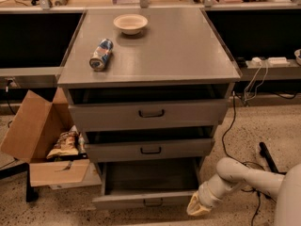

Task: Close bottom drawer

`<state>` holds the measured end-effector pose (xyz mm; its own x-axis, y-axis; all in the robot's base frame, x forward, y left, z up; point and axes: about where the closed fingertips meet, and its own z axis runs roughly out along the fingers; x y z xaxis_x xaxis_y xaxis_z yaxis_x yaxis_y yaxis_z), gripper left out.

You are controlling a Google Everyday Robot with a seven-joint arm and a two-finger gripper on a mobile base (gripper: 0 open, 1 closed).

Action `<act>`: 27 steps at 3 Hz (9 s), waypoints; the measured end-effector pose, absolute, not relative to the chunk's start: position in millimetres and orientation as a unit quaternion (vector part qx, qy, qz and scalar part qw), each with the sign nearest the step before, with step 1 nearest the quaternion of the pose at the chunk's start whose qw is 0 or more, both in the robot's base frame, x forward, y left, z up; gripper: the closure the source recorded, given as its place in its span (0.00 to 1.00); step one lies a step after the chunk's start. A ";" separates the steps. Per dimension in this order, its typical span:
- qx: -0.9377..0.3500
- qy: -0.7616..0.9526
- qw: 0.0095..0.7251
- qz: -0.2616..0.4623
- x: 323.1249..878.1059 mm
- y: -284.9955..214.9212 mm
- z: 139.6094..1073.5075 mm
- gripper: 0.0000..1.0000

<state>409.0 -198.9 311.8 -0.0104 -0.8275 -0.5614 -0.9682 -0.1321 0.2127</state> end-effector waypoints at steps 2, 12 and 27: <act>-0.673 0.664 0.107 0.307 410.6 -204.5 276.8 1.00; -0.619 0.708 0.282 0.188 504.6 -197.1 155.0 0.82; -0.638 0.668 0.359 0.134 590.3 -211.2 160.5 0.84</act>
Offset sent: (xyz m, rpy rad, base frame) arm 0.0012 -0.0049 -0.0267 -0.0030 0.0440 -0.0283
